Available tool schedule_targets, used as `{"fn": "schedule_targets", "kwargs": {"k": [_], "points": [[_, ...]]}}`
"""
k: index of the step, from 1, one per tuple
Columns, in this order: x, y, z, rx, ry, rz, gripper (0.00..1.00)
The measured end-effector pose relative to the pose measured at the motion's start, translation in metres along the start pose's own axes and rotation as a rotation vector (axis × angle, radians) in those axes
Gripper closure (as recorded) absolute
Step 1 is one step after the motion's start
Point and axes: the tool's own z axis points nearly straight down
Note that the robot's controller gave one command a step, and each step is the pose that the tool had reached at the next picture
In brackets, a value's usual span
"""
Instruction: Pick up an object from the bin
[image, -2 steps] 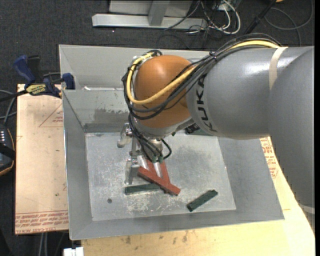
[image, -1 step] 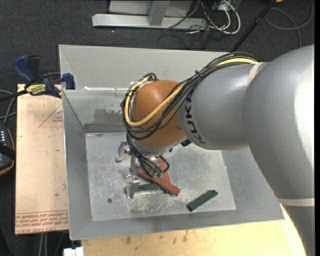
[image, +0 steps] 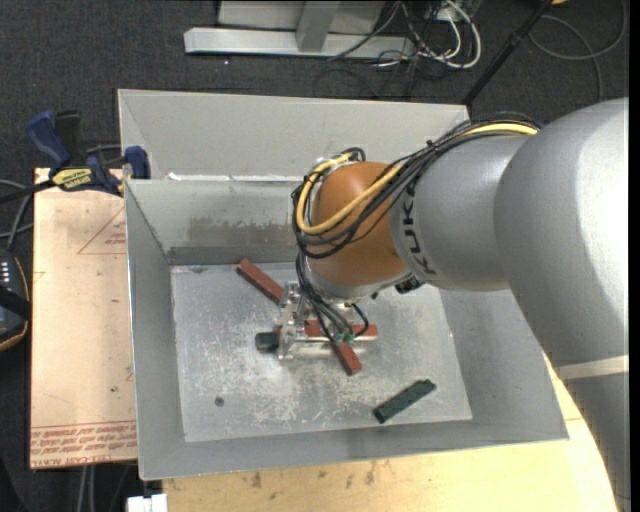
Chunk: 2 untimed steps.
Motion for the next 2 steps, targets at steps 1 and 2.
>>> {"fn": "schedule_targets", "kwargs": {"k": [1, 2], "points": [[0.000, 0.000, 0.000, 0.000, 0.000, 0.000, 1.00], [-0.012, 0.008, -0.127, 0.006, 0.023, 0.015, 1.00]]}}
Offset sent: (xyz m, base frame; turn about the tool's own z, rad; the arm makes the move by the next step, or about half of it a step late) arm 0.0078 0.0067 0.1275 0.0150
